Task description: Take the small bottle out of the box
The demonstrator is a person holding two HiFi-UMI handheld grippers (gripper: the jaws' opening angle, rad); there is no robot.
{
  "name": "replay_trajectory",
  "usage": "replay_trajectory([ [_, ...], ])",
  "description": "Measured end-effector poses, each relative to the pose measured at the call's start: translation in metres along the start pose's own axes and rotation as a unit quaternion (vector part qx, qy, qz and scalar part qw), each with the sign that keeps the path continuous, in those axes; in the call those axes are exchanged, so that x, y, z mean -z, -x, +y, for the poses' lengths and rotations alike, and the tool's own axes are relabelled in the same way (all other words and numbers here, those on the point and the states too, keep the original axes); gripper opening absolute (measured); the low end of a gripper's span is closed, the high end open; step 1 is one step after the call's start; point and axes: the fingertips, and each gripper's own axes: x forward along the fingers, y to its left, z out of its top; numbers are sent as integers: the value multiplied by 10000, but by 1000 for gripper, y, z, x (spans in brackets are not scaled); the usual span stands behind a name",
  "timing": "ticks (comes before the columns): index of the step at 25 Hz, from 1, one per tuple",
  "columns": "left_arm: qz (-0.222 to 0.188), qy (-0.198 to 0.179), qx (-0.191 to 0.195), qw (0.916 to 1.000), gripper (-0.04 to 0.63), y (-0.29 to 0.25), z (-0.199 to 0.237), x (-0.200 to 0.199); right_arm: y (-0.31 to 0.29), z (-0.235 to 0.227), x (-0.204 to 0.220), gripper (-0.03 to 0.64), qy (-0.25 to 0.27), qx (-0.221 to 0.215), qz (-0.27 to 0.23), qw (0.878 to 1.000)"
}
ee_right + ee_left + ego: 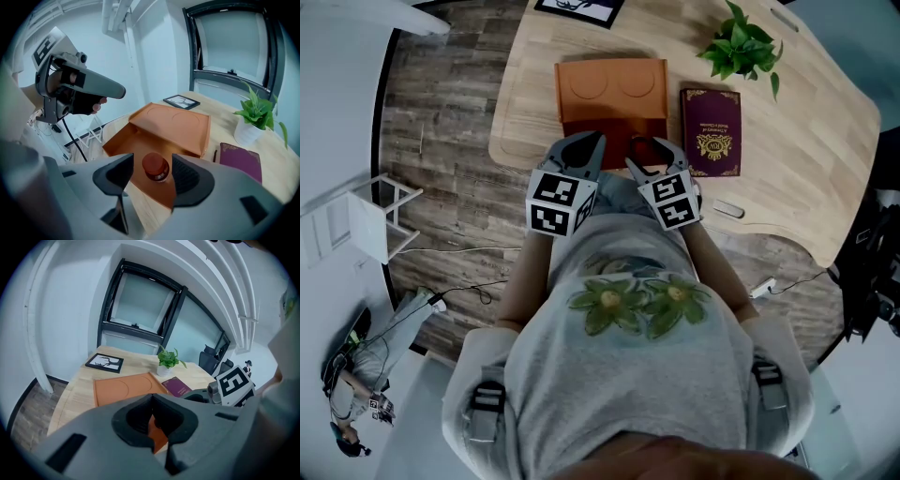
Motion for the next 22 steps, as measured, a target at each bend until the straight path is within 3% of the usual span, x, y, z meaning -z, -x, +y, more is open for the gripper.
replay_trajectory([
  [22, 41, 54, 52, 10000, 8, -7, 11, -4, -19, -6, 16, 229, -78, -11, 348, 9994],
])
